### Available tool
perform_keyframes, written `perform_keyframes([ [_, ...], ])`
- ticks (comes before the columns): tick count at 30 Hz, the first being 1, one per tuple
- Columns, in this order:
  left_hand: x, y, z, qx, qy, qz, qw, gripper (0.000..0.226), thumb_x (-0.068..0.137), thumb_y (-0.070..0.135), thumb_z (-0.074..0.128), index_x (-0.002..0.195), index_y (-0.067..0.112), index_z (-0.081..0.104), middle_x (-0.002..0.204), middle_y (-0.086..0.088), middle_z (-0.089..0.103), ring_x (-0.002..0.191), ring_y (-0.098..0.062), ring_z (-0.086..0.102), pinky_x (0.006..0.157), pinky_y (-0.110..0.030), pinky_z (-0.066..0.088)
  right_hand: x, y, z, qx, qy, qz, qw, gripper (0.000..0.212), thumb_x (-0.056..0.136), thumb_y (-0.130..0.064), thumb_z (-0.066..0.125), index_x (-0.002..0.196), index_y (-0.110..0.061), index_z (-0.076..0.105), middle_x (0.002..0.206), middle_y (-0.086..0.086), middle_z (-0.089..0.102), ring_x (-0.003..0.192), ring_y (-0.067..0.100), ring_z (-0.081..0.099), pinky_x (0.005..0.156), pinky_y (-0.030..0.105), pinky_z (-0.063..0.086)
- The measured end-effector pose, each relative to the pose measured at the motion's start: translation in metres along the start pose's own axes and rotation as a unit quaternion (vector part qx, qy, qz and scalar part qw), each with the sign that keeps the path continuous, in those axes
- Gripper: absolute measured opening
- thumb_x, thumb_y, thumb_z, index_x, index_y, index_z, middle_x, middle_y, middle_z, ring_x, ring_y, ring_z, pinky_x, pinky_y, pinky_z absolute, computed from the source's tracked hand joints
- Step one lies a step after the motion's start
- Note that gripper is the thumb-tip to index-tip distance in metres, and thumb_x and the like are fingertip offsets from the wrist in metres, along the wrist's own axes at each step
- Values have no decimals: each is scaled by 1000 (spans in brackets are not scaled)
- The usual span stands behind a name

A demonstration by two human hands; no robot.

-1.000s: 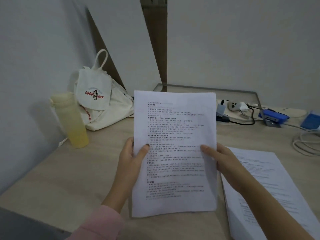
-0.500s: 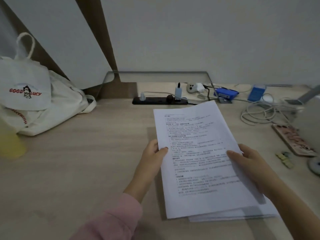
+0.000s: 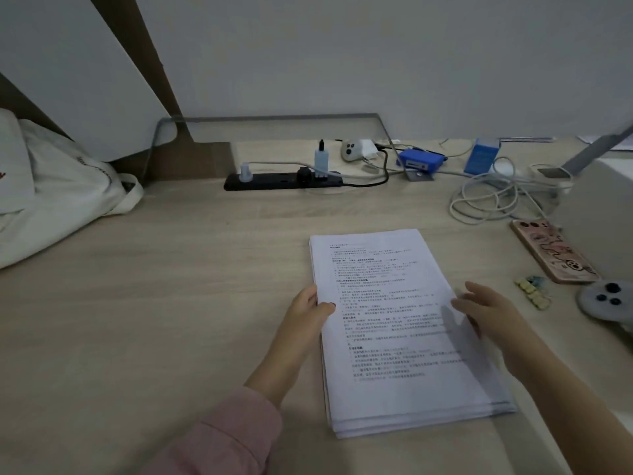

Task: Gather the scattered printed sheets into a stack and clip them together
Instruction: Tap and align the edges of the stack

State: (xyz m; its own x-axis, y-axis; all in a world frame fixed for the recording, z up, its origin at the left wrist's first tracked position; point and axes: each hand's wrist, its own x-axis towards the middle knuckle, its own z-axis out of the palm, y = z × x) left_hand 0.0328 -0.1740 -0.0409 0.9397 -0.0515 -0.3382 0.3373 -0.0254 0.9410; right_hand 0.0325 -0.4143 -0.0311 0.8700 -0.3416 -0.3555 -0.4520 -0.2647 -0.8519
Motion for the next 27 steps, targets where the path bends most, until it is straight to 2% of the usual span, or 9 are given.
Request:
perform_keyframes([
  [2,-2,0,0,4,0,1,1000,33,90,9,47,119,18,58,117,5,67,106,-10,63,97,-32,48,3,-1,-6,32,-24,35,999,50,90,-10,54,136,3,40,135,28,46,124,39,44,104,42,35],
  [3,-2,-1,0,6,1,2,1000,32,90,9,47,118,18,59,116,5,68,106,-11,63,99,-35,47,2,-2,-9,37,-34,44,998,44,90,-8,53,129,9,46,137,31,29,119,45,47,103,45,38],
  [4,-3,-2,-1,6,3,1,1000,30,90,9,46,114,18,61,114,4,69,105,-13,64,100,-38,47,1,-2,-10,45,-39,52,997,33,88,-7,53,117,11,54,131,19,22,104,46,53,93,44,44],
  [5,-4,-2,-3,4,6,-1,1000,27,90,9,45,109,18,63,111,3,70,105,-16,65,99,-39,47,0,-3,-11,58,-50,63,995,19,86,-6,53,99,7,59,100,1,29,84,40,53,78,38,46],
  [7,-6,-2,-7,-4,16,-8,1000,24,91,8,45,101,18,64,109,0,71,104,-21,65,97,-41,46,1,-3,-9,78,-77,82,991,10,84,-5,54,76,3,54,75,14,40,63,23,41,61,28,38],
  [12,-10,-7,-22,-27,43,-15,999,28,89,10,49,111,20,64,107,0,72,99,-20,68,94,-41,51,-8,1,12,47,-134,29,989,19,87,-6,53,99,2,64,92,15,71,77,32,67,66,35,52],
  [18,-16,-16,-44,-37,79,-16,996,36,86,14,52,122,15,57,118,-2,66,107,-23,63,100,-46,46,-31,3,50,114,-209,1,971,28,88,-7,56,115,-16,58,102,12,72,83,32,72,67,42,57],
  [23,-24,-13,-76,-60,77,8,995,26,86,23,60,109,11,58,105,-1,67,89,-13,66,71,-25,50,-48,-13,62,169,-244,-55,953,29,89,-7,54,117,-11,59,101,12,73,85,32,71,63,39,59],
  [27,-35,21,-92,-111,30,66,991,34,85,27,64,118,17,62,110,-5,72,98,-22,70,85,-38,55,-60,-48,65,202,-261,-143,933,29,87,-10,55,116,-15,60,106,11,72,92,33,70,75,45,59],
])
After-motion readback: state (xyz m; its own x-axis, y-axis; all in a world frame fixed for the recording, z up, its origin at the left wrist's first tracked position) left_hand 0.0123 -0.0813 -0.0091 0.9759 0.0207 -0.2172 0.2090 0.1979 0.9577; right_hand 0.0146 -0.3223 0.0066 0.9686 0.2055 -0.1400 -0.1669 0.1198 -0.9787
